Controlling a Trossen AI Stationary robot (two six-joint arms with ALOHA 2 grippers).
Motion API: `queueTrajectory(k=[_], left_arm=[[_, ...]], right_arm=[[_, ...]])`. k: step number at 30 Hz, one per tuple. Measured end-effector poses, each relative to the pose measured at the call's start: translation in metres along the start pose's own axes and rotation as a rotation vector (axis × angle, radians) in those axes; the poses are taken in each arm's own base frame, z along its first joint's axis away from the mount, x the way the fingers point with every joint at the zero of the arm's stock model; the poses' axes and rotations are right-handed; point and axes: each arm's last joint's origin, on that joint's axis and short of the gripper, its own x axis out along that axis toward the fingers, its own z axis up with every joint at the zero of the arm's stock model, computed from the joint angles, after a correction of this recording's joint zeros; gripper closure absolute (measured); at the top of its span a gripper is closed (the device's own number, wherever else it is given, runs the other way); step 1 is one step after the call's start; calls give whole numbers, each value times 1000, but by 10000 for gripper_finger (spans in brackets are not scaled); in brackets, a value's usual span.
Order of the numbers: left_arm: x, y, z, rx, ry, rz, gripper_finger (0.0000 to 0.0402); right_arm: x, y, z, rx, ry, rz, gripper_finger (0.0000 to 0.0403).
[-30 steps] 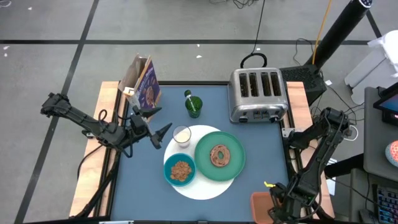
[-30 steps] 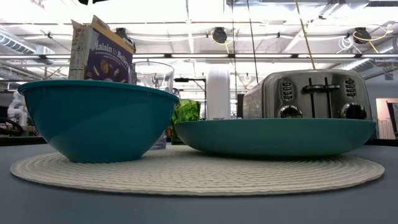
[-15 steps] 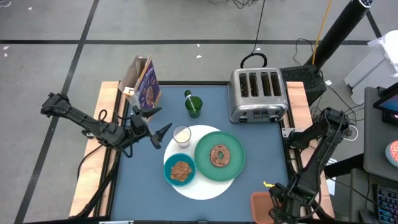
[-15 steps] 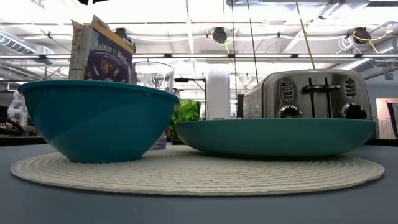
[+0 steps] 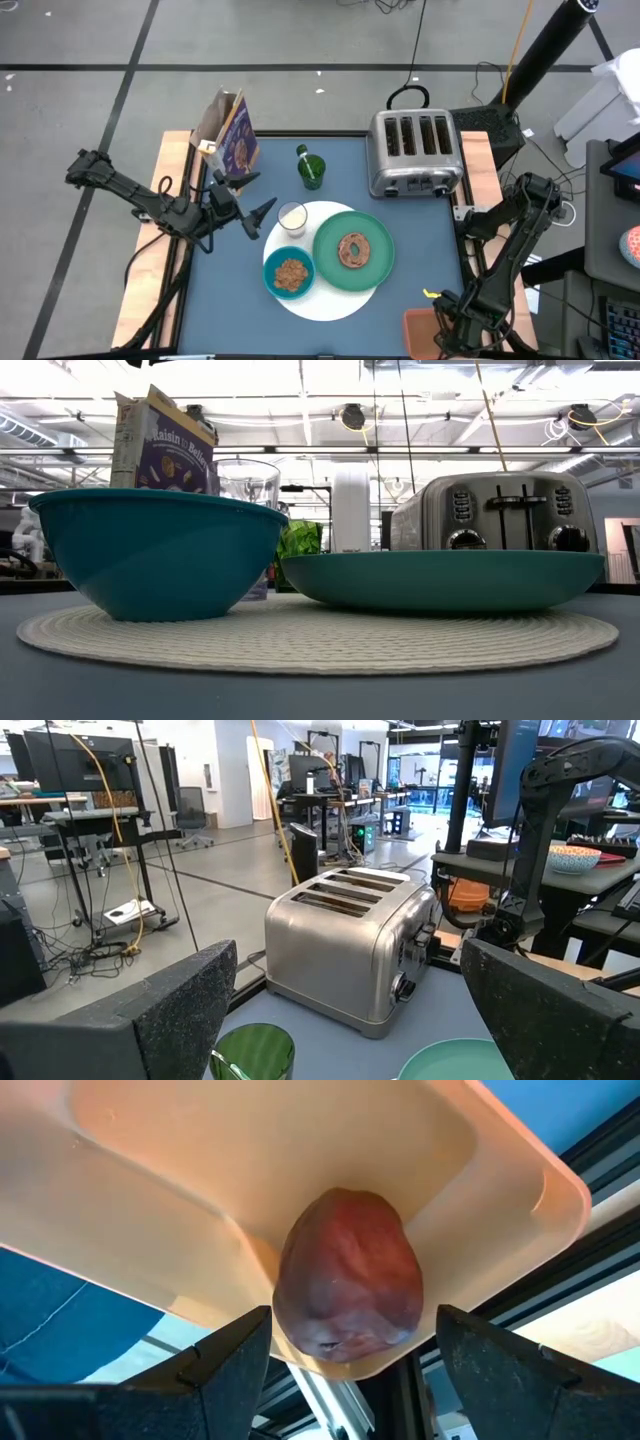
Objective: Arrange a breakfast setting
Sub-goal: Put the apple above the green plate from the orange bin
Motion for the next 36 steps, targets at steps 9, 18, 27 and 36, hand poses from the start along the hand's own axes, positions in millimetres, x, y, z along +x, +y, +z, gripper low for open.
queueTrajectory(k=[9, 18, 27, 36], left_arm=[[0, 0, 0, -4, 0, 0, 11], [0, 0, 0, -5, 0, 0, 11], [0, 0, 0, -9, 0, 0, 11], [0, 0, 0, -9, 0, 1, 11]], right_arm=[[6, 2, 2, -2, -8, -18, 128], [10, 3, 2, 4, 7, -30, 128], [27, -3, 12, 3, 61, -6, 128], [30, -5, 15, -9, 98, -28, 128]])
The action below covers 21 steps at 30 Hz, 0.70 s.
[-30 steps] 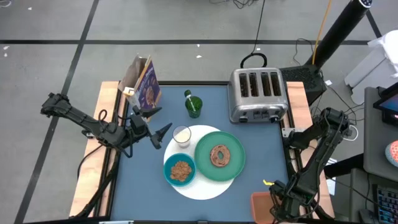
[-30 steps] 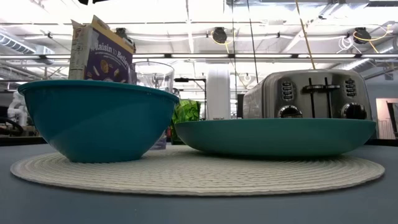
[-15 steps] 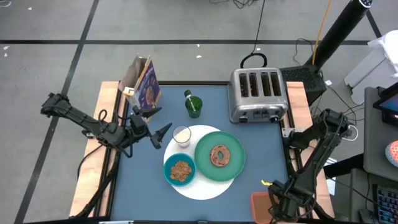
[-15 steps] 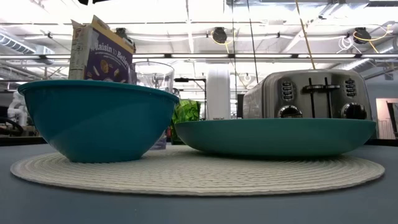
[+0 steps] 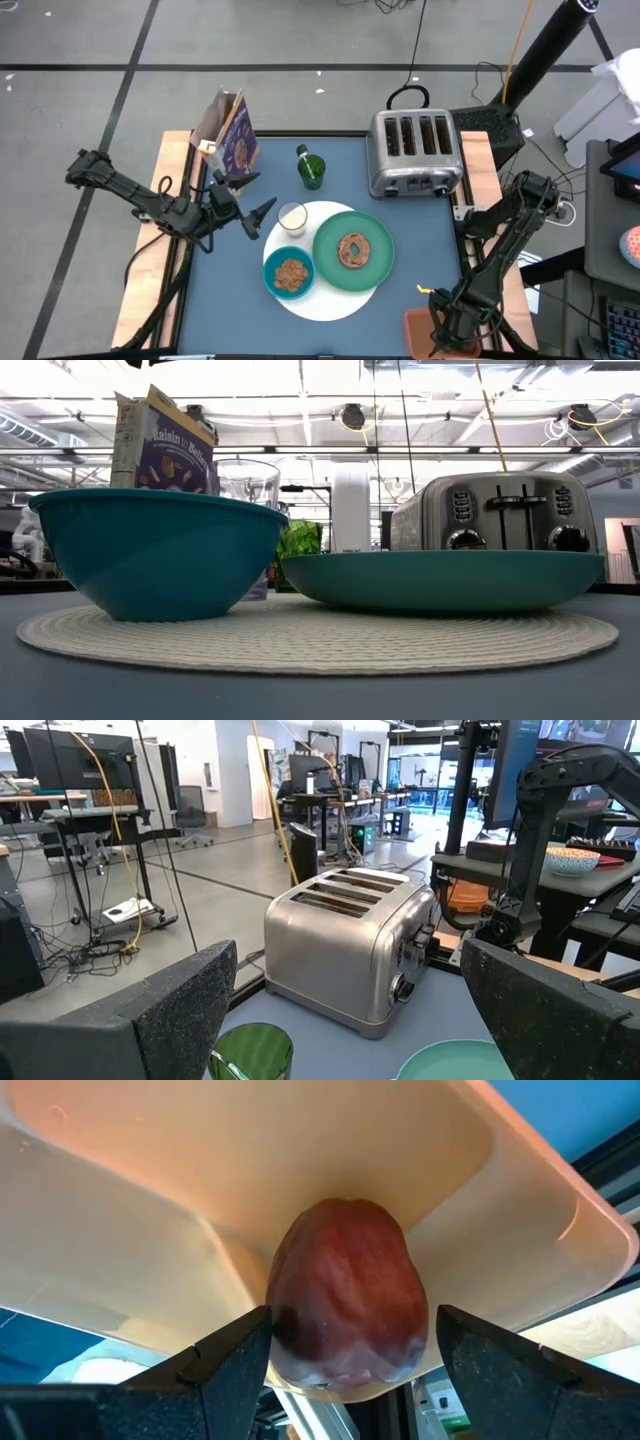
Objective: Arrange a breakfast setting
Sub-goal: Put the apple above the green plate from the orange bin
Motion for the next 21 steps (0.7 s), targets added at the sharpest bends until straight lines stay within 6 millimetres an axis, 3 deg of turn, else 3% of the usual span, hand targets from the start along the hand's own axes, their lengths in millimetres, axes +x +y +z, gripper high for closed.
queueTrajectory(k=[15, 21], left_arm=[[0, 0, 0, 0, 0, 0, 11], [0, 0, 0, 1, 0, 0, 11]], right_arm=[[0, 1, 0, -27, 5, 3, 126], [1, 1, 0, -51, 5, 4, 90]])
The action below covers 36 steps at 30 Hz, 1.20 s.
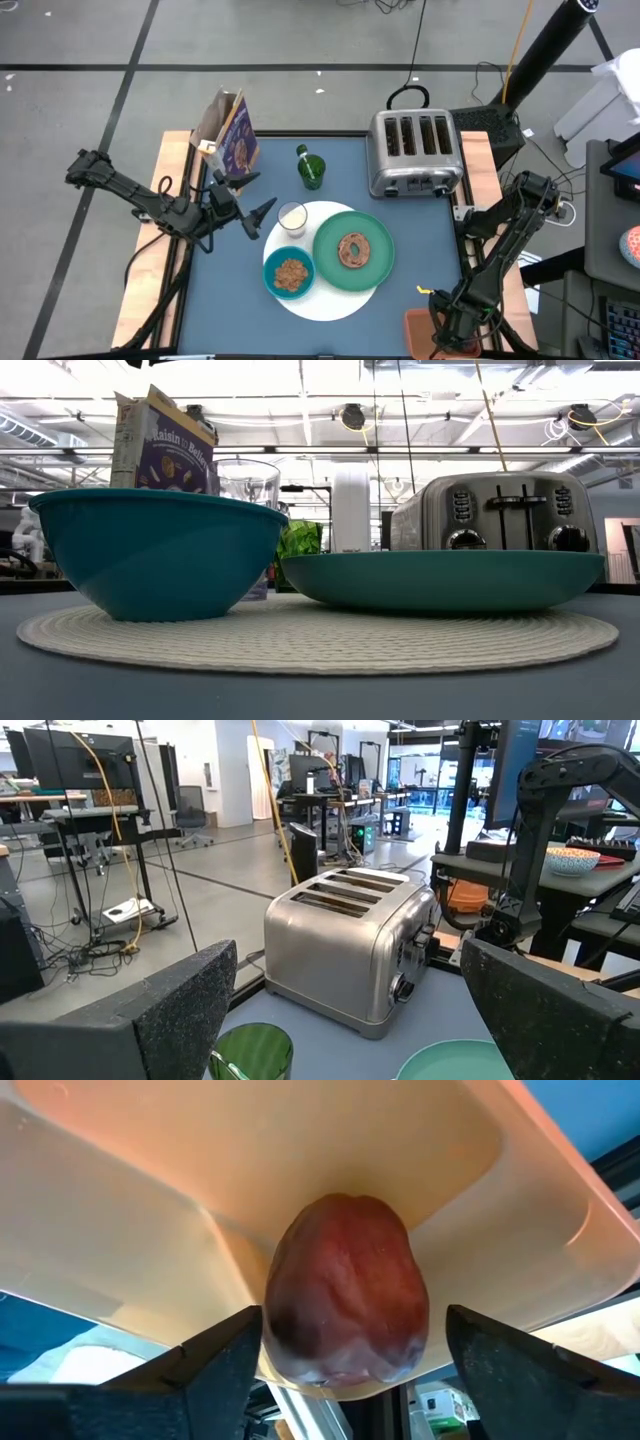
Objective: Arrange a breakfast setting
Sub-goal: Put the apple above the green plate from the orange bin
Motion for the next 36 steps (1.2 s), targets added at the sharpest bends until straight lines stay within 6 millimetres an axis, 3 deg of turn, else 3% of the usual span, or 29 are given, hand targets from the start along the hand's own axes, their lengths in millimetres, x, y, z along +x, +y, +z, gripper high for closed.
queueTrajectory(k=[7, 20, 31, 36], left_arm=[[0, 0, 0, 0, 0, 0, 11], [0, 0, 0, 1, 0, 0, 11], [0, 0, 0, 1, 0, 0, 11], [0, 0, 0, -1, 0, 0, 11]], right_arm=[[0, -1, 1, -21, -7, -7, 48], [-20, -10, -6, -119, -94, 66, 49], [-24, -11, -7, -379, -193, 90, 49], [-23, -12, -7, -398, -182, 69, 49]])
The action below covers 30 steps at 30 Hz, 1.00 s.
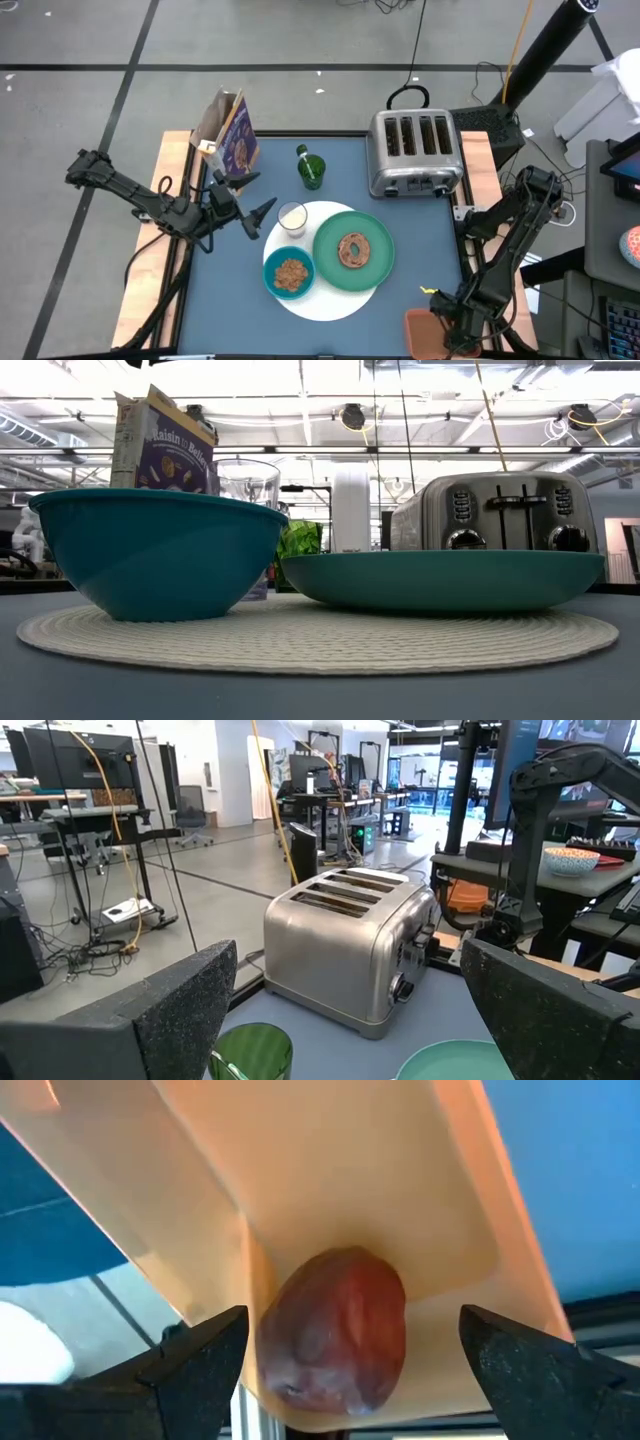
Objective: Arrange a breakfast setting
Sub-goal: Put the apple above the green plate from the orange bin
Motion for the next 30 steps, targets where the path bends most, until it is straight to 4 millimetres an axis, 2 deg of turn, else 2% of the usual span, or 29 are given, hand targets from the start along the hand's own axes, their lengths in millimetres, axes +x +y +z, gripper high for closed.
queueTrajectory(k=[12, 22, 30], left_arm=[[0, 0, 0, -12, 0, 0, 11], [0, 0, 0, -18, 0, 0, 11], [0, 0, 0, -18, 0, 0, 11]], right_arm=[[0, 5, -5, 9, 71, 39, 50], [3, 2, -16, -28, 84, 9, 50], [12, -7, -15, -30, 77, -16, 50]])
